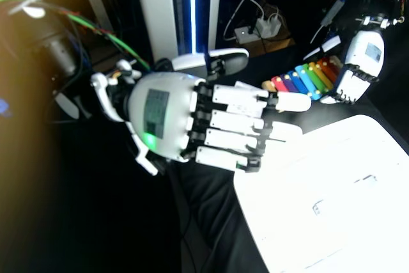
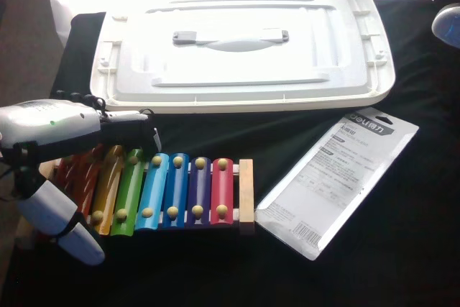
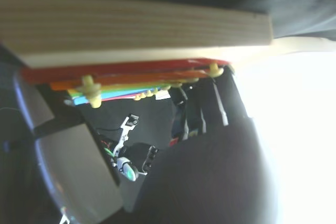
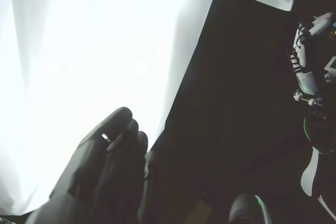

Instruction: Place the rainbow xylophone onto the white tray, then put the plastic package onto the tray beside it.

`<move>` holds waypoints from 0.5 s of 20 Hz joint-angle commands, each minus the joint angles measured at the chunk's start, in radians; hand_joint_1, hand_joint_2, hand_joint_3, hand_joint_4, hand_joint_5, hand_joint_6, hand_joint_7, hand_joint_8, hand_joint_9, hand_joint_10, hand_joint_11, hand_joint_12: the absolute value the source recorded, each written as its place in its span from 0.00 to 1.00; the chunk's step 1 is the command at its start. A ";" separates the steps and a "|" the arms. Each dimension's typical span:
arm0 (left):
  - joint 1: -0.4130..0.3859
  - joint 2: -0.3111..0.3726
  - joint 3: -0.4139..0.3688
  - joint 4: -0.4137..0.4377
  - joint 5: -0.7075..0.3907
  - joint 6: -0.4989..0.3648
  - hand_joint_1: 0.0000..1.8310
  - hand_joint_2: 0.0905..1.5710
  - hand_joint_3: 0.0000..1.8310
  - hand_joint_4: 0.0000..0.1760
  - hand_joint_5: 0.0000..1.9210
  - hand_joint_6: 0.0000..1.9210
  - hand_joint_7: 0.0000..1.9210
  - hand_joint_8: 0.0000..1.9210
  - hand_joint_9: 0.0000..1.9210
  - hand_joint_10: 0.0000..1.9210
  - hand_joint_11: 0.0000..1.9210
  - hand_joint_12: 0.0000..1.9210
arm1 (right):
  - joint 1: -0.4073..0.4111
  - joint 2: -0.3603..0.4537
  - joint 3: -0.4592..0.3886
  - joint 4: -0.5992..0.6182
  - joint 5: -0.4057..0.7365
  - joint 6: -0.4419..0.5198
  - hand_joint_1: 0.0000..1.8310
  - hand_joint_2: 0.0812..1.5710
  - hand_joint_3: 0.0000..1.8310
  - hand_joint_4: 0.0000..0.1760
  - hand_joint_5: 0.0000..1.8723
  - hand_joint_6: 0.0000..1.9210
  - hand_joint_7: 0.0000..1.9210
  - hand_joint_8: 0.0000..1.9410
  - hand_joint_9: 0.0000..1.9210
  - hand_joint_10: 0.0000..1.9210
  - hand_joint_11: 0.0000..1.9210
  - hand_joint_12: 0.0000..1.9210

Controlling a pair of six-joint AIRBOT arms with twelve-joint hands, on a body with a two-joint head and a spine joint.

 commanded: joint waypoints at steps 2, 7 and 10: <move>-0.011 -0.008 0.005 -0.009 -0.055 0.003 0.49 0.60 0.00 0.01 0.25 0.27 0.31 0.19 0.30 0.26 0.17 0.53 | 0.008 -0.001 0.001 0.031 0.118 0.010 0.29 0.57 0.00 0.43 0.15 0.00 0.22 0.00 0.23 0.00 0.11 0.53; -0.011 -0.007 0.006 -0.009 -0.059 0.003 0.44 0.49 0.00 0.52 0.09 0.00 0.11 0.00 0.11 0.00 0.00 0.25 | 0.008 -0.001 0.001 0.031 0.118 0.010 0.29 0.58 0.00 0.38 0.15 0.00 0.21 0.00 0.23 0.00 0.10 0.53; -0.014 -0.003 0.006 -0.009 -0.069 0.003 0.44 0.47 0.00 0.59 0.05 0.00 0.08 0.00 0.08 0.00 0.00 0.21 | 0.008 0.000 0.001 0.031 0.118 0.010 0.28 0.57 0.00 0.44 0.14 0.00 0.21 0.00 0.23 0.00 0.09 0.53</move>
